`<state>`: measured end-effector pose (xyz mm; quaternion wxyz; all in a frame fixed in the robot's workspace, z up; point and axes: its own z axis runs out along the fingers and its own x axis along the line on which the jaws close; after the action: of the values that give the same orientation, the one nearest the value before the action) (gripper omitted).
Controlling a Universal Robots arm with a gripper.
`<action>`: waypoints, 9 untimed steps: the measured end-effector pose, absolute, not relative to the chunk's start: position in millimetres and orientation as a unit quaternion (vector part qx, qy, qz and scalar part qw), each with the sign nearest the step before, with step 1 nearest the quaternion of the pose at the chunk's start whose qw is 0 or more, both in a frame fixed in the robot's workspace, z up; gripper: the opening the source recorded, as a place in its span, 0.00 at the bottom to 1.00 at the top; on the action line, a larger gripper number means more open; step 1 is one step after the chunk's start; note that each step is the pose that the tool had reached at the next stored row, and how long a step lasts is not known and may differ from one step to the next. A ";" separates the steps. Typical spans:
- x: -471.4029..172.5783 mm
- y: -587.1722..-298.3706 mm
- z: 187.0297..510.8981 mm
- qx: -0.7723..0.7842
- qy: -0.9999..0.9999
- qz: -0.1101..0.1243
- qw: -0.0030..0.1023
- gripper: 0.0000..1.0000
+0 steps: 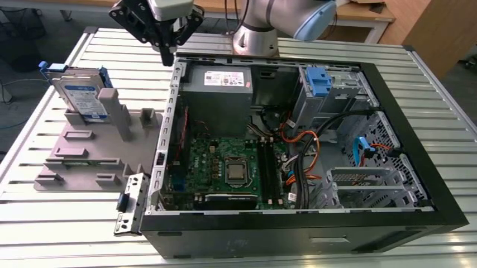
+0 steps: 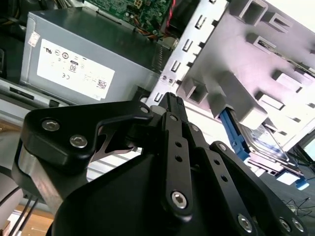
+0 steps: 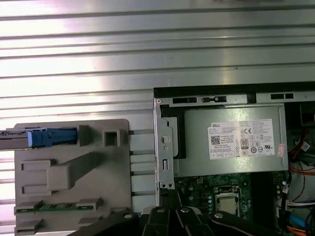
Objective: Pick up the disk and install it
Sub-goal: 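Reach for the disk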
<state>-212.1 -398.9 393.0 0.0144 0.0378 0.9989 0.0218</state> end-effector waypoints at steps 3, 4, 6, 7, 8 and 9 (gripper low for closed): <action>-219.1 -398.9 393.0 0.038 0.999 0.022 0.015 0.11; -221.0 -398.9 392.9 0.038 0.999 0.022 0.015 0.11; -224.9 -398.9 392.9 0.038 0.999 0.022 0.015 0.11; -227.4 -398.9 392.9 0.038 0.999 0.022 0.015 0.11; -229.9 -398.9 393.0 0.038 0.999 0.022 0.015 0.11; -232.6 -398.9 393.0 0.038 0.999 0.022 0.015 0.11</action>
<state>-232.6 -398.9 393.0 0.0151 0.0378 0.9989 0.0218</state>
